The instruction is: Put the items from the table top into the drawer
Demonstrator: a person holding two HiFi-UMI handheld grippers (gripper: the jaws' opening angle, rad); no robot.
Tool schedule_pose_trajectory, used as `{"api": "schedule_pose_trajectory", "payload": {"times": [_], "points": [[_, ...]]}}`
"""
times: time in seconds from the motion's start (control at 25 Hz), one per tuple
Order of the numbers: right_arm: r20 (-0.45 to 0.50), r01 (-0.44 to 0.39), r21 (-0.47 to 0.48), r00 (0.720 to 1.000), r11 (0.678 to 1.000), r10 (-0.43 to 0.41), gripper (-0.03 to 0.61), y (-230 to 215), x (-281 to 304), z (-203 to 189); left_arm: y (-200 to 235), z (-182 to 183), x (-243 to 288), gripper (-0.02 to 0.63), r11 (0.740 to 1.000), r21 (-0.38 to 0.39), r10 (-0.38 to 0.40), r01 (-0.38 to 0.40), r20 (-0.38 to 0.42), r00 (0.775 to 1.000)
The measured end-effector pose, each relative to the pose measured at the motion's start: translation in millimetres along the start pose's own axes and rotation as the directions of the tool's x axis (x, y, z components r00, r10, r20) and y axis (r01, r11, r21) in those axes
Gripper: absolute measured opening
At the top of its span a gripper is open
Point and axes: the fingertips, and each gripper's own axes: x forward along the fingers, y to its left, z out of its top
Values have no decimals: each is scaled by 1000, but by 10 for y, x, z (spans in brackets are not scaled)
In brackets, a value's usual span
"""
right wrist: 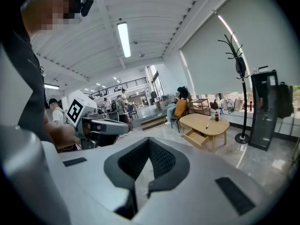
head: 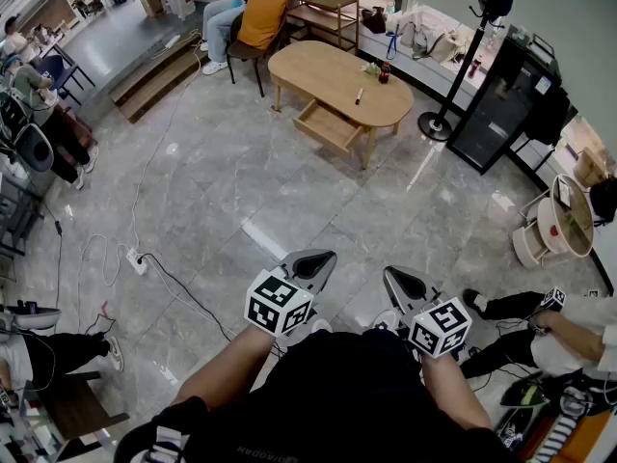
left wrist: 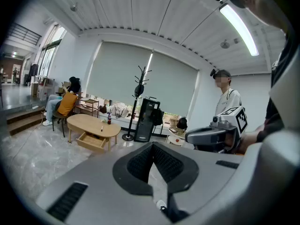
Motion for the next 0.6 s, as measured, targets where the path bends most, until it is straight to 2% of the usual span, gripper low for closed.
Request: {"api": "schedule_pose_trajectory", "payload": {"times": [0.24, 0.6], "points": [[-8, 1, -10, 1000, 1000, -1, 3, 18, -20, -27, -100, -60, 33, 2, 991, 132, 10, -6, -30, 1000], [-13, -17, -9, 1000, 1000, 17, 3, 116, 20, -56, -39, -112, -18, 2, 995, 102, -3, 6, -31, 1000]]}}
